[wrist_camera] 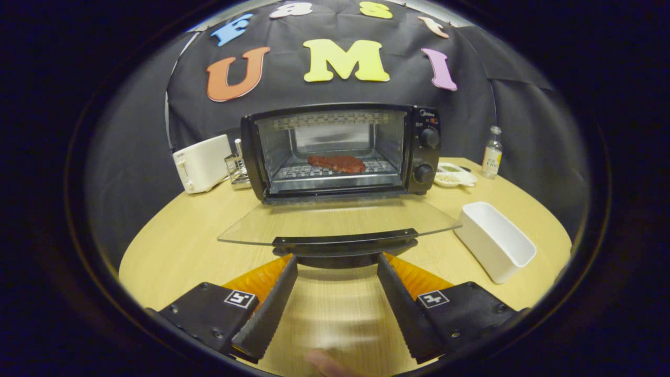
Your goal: Open the toaster oven, put the food inside, and close the toaster oven door.
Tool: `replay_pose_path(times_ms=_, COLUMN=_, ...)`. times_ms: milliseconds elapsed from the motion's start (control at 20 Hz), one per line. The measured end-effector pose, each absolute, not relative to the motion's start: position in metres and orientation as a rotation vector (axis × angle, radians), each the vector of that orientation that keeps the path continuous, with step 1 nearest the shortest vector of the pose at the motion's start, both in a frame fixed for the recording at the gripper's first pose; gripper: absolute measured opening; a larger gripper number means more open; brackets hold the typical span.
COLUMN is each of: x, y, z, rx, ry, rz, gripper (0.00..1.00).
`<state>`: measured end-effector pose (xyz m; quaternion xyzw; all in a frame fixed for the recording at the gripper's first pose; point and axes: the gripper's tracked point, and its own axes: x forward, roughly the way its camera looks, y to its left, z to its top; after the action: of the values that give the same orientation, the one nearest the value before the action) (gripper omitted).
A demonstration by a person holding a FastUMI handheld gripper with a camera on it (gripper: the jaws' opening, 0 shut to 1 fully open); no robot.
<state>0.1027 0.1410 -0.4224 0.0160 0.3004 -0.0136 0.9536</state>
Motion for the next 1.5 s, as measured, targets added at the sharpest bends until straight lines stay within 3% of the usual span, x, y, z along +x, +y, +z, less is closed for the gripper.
replay_pose_path(times_ms=400, x=0.141, y=0.147, z=-0.361, rx=-0.053, ry=0.446, rz=-0.04, gripper=0.98)
replay_pose_path(times_ms=1050, x=0.218, y=0.15, z=-0.317, rx=-0.126, ry=0.392, rz=-0.031, gripper=1.0)
replay_pose_path(times_ms=1500, x=0.185, y=0.138, z=-0.275, rx=-0.078, ry=0.345, rz=0.024, gripper=1.0)
